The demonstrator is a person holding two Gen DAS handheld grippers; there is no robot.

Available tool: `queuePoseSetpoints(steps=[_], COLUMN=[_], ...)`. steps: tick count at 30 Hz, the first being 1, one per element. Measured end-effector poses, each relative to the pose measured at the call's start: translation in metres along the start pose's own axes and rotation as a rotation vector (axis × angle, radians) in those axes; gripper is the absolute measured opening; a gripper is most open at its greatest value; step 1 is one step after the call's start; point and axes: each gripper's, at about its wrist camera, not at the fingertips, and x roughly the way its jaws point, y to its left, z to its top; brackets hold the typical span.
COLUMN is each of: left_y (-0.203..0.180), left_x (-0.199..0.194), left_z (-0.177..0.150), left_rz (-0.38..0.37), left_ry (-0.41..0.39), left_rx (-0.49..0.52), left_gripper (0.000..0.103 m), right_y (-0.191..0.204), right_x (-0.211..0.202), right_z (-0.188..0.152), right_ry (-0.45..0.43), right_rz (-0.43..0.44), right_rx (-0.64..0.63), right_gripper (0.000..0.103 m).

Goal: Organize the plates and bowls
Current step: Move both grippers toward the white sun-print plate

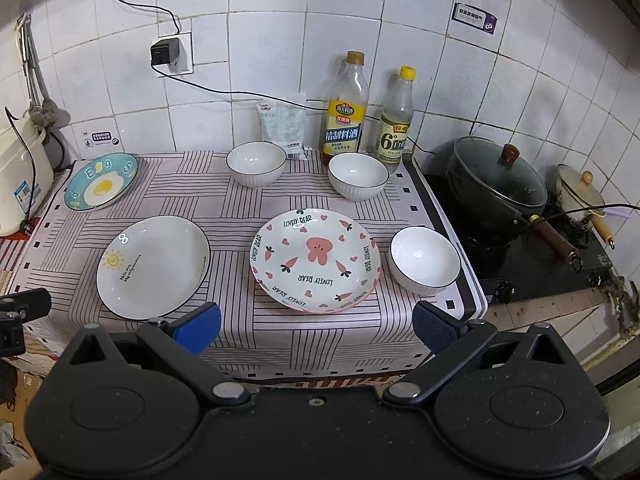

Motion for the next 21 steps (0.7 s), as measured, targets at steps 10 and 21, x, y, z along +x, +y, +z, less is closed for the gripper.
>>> queuePoseSetpoints(steps=[10, 21], left_y=[0.0009, 0.002], left_x=[0.0002, -0.0001], left_z=[-0.0005, -0.0025], left_rz=[0.004, 0.009], left_ry=[0.003, 0.003], left_rx=[0.004, 0.008], left_gripper=[0.103, 0.103], right_y=[-0.0003, 0.0006], right_x=[0.002, 0.0033], right_z=[-0.0039, -0.0053], right_ry=[0.002, 0.003], right_rz=[0.003, 0.007], right_rx=[0.001, -0.002], right_gripper=[0.103, 0.103])
